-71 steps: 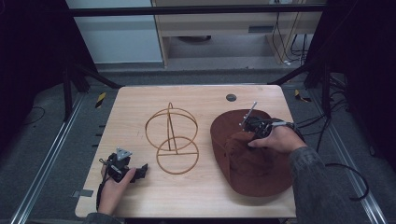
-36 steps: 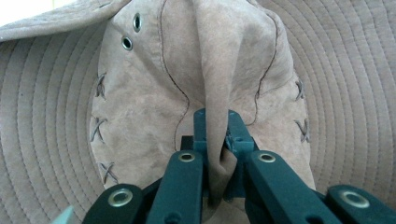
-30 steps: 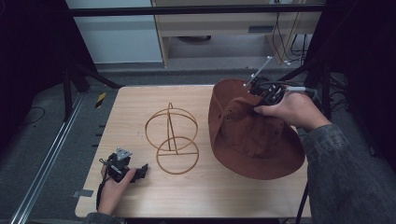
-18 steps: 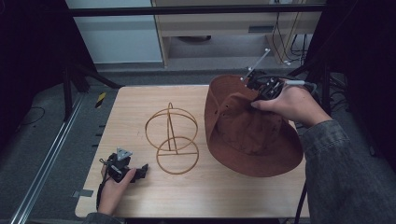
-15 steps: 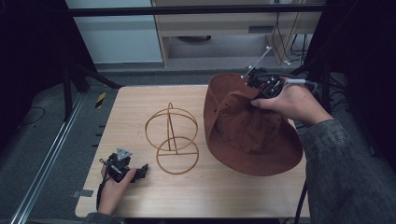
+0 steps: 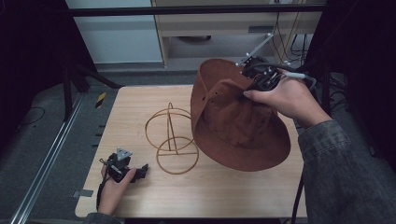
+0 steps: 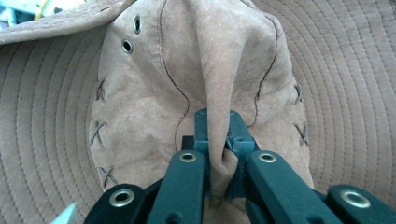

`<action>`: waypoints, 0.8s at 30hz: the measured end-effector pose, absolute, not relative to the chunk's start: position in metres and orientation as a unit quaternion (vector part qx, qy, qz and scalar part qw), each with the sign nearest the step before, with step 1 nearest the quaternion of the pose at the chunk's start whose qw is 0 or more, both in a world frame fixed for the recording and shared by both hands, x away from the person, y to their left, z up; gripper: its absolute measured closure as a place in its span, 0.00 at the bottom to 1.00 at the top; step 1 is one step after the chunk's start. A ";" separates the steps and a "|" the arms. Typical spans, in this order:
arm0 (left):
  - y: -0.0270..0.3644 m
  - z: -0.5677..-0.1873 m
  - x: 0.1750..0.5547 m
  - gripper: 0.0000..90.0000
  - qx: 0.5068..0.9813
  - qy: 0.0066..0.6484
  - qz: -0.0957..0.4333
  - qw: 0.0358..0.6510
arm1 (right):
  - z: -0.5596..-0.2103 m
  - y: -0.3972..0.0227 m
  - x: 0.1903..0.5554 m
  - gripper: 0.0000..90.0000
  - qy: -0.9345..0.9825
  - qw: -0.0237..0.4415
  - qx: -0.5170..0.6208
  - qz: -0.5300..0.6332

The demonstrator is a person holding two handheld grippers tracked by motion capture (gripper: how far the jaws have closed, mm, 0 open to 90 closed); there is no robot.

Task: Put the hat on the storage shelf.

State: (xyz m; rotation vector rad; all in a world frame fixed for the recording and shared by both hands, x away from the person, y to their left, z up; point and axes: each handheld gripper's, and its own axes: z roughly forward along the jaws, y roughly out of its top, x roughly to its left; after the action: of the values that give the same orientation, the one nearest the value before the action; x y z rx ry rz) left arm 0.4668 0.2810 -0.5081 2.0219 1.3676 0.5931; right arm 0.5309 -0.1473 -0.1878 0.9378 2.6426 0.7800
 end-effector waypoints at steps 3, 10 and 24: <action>0.281 -0.508 0.467 0.00 0.766 0.517 0.225 0.310 | -0.185 -0.147 0.529 0.97 0.899 0.119 0.318 0.276; 0.281 -0.508 0.467 0.00 0.765 0.518 0.224 0.310 | -0.182 -0.142 0.518 0.97 0.891 0.137 0.304 0.308; 0.280 -0.508 0.467 0.00 0.763 0.519 0.225 0.312 | -0.185 -0.114 0.506 0.97 0.880 0.155 0.274 0.356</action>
State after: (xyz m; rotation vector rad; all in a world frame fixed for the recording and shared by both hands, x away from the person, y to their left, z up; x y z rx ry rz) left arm 0.4668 0.2804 -0.5084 2.0145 1.3707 0.5936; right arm 0.5059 -0.1144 -0.1846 0.7852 2.5196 1.0202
